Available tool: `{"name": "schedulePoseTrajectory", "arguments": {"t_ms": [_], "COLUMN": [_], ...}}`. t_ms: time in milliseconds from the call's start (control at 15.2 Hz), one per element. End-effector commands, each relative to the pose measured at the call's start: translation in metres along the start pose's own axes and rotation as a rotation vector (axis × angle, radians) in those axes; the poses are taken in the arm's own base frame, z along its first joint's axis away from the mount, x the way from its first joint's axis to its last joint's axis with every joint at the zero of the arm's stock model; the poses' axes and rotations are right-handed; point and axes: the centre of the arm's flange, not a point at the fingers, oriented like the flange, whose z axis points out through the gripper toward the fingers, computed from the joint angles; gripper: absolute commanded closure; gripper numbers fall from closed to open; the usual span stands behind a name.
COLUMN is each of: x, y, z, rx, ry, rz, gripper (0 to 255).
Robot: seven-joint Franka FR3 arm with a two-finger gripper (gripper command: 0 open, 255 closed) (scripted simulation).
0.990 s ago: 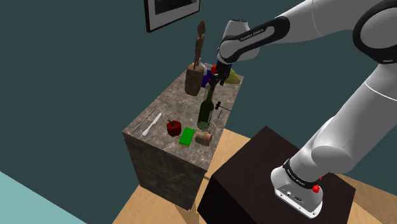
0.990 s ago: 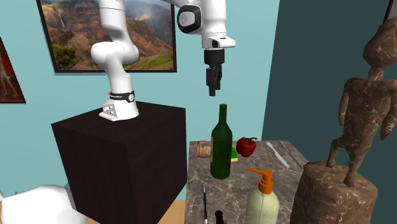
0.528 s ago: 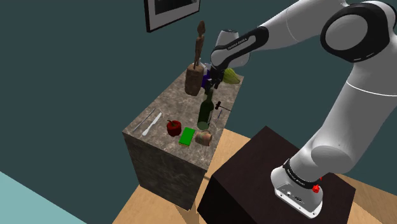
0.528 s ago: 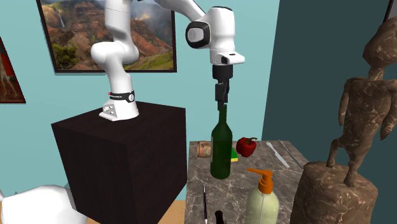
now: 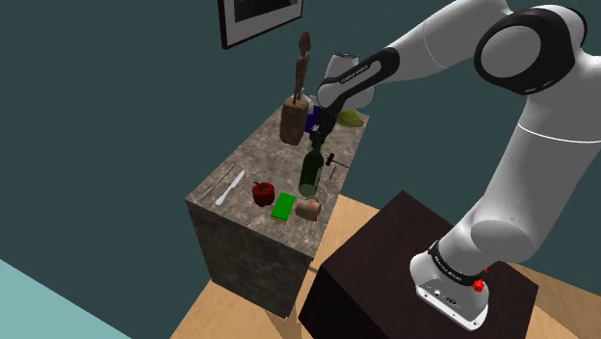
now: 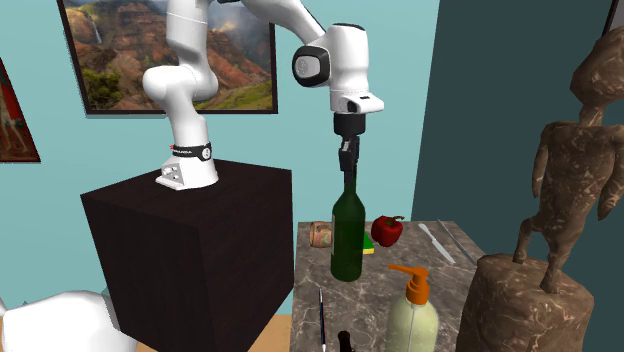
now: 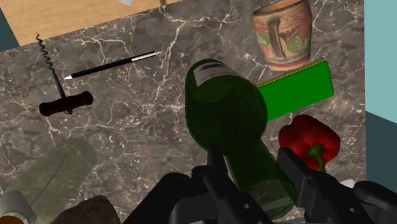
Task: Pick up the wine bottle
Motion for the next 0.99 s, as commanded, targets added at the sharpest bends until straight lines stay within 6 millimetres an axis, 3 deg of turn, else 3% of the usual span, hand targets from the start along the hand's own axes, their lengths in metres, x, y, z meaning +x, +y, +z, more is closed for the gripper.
{"name": "schedulePoseTrajectory", "arguments": {"t_ms": [0, 462, 924], "x": [0.000, 0.000, 0.002], "y": [0.000, 0.000, -0.001], "z": [0.001, 0.001, -0.036], "rx": [0.000, 0.000, 0.000], "ry": [-0.001, -0.001, -0.001], "rz": [0.000, 0.000, 0.000], "gripper": [255, 255, 255]}}
